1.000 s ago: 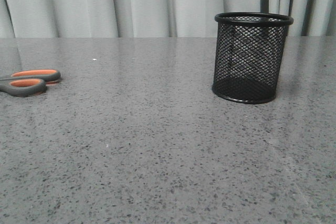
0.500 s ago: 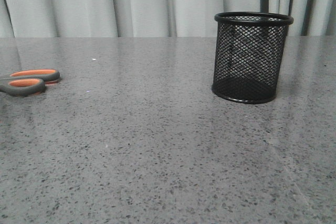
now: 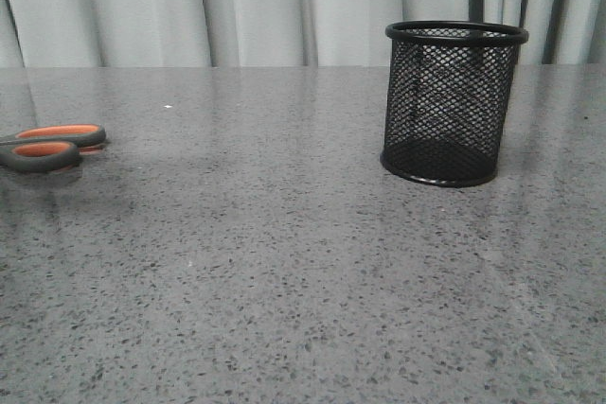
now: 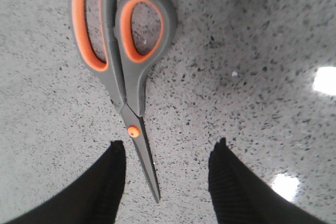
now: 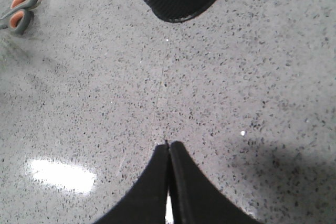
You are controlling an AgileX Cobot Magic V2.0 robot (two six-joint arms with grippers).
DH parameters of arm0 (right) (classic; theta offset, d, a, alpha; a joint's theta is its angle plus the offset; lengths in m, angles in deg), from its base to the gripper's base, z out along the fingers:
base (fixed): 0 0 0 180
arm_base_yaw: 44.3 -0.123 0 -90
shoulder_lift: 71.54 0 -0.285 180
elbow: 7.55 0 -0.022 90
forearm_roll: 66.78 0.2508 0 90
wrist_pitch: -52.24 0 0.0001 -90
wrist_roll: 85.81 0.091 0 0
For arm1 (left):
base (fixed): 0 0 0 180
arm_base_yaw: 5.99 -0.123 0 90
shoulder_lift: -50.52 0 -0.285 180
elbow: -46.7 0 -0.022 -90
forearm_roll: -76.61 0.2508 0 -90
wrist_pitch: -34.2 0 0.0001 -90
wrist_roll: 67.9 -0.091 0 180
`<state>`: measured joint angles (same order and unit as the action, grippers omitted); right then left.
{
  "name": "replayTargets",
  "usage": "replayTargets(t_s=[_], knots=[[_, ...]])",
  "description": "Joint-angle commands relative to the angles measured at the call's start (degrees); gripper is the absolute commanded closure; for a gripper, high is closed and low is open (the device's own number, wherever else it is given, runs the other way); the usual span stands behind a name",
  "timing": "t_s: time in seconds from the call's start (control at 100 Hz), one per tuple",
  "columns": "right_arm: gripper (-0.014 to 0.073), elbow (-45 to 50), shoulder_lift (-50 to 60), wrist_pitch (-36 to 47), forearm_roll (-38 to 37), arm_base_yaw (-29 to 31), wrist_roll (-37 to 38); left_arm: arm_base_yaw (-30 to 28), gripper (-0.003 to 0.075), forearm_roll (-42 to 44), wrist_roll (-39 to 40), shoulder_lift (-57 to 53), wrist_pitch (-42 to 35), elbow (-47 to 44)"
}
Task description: Put scissors into bucket
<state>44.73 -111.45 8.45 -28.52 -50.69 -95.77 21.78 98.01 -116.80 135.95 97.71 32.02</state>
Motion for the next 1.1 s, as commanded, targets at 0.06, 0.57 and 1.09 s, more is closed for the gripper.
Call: replayTargets(t_s=[0.06, 0.57, 1.09], knots=[[0.0639, -1.93, -0.58, 1.90, 1.48, -0.93, -2.18, -3.35, 0.0384, -1.71, -6.72, 0.70, 0.98, 1.90], [0.0639, -1.93, -0.58, 1.90, -1.96, -3.55, -3.15, -22.16, 0.0383, -22.97, -30.74, 2.26, -5.25, 1.90], [0.0639, -1.70, -0.58, 1.90, -4.16, -3.55, -3.15, -22.16, 0.0310, -33.24, -30.74, 13.31, -4.97, 15.08]])
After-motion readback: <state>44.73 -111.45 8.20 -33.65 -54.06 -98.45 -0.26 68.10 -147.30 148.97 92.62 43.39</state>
